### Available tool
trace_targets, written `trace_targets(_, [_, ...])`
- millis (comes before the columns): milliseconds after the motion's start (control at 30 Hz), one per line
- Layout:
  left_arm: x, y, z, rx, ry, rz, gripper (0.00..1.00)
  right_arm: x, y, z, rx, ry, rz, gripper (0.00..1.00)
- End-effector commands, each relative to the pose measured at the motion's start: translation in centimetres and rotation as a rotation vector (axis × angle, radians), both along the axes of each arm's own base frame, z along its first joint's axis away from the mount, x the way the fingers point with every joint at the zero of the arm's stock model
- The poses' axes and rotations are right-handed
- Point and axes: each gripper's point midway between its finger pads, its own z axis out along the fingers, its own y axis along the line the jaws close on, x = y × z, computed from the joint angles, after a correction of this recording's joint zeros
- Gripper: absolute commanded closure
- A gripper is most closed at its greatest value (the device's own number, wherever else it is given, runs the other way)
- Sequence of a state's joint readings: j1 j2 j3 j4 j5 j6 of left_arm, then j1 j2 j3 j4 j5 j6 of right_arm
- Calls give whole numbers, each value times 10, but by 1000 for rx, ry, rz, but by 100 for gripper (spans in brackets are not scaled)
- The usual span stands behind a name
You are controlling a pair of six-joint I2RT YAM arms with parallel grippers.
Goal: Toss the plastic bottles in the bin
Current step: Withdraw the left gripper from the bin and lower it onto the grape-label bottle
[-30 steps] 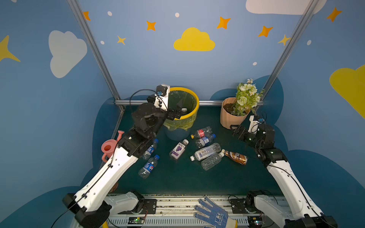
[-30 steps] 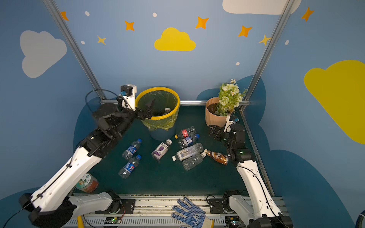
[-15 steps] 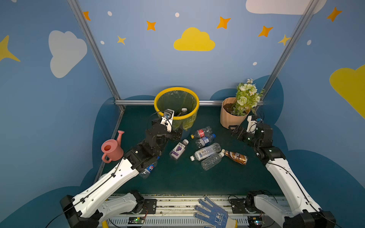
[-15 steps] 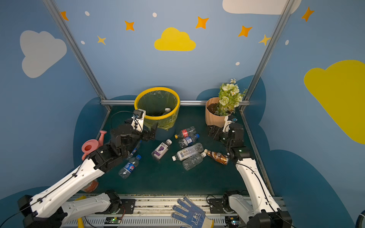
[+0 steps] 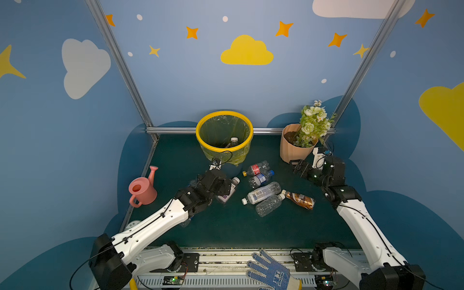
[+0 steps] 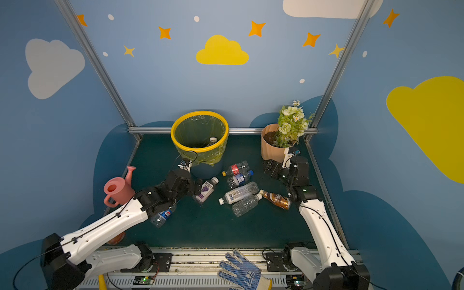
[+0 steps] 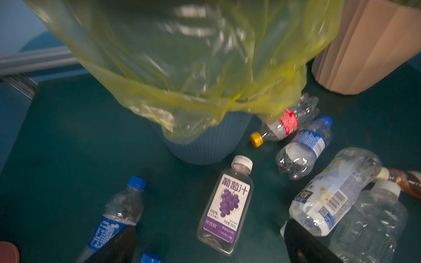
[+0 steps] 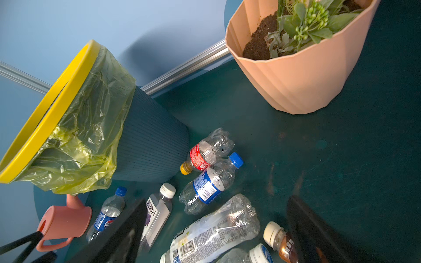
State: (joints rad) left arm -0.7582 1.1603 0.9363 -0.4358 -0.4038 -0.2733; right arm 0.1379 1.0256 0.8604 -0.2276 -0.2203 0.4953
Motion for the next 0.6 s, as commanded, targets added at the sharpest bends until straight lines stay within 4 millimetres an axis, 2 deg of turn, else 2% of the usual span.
trace_targets(0, [-5, -3, -27, -23, 104, 19, 0, 2, -1, 8, 10, -18, -3, 7])
trace_targets(367, [-1, -19, -91, 16, 297, -7, 0, -2, -4, 5, 0, -16, -16, 7])
trace_targets(567, [4, -22, -118, 24, 360, -23, 0, -2, -5, 4, -5, -14, -21, 7])
